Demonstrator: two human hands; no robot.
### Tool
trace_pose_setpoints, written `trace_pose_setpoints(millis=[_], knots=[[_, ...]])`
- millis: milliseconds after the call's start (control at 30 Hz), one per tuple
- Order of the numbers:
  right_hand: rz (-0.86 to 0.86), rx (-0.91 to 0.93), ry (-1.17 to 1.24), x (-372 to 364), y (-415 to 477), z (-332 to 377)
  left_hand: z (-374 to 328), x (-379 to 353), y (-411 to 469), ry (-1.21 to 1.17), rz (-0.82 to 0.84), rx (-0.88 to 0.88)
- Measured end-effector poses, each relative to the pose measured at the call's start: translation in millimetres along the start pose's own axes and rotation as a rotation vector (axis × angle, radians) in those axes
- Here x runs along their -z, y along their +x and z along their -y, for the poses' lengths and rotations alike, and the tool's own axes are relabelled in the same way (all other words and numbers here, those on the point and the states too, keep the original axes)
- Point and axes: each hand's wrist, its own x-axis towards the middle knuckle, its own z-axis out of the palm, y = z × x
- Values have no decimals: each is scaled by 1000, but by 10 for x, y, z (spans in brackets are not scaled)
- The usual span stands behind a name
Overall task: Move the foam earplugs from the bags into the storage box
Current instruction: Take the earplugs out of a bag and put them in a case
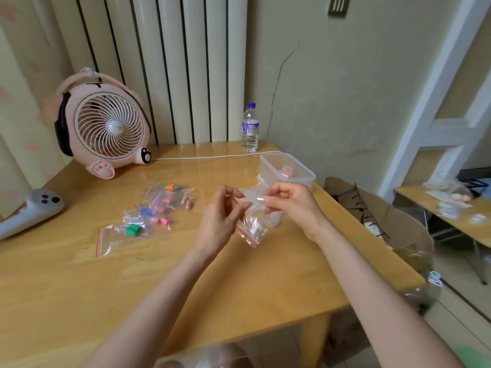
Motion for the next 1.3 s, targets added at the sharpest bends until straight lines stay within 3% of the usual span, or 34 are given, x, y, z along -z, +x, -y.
trace_pose_setpoints(millis=[267,600,767,867,1033,1167,1300], knots=[[-338,-47,26,776,-876,-77,-220,-475,-220,-51,126,21],[-279,-370,-84,1631,-2416,-723,-647,-1611,-1028,-175,551,-111],[-550,-579,-181,1740,-2924,-1709,-608,-1871,-1353,-175,598,-95],[-740,-810,-254,1720,-3260,-2456,-553,-1901,-1447,-133,583,-86],[-847,-1168,88,1607,-3741,-3449,-494,-1842,-1430,-84,572,-41],[-796,-1209,131,1409,-3779,-3471,-484,-1768,-1377,-69,558,-27],[-837,-992,174,1519,-3378,-3120,-497,-1746,-1293,-96,528,-25]])
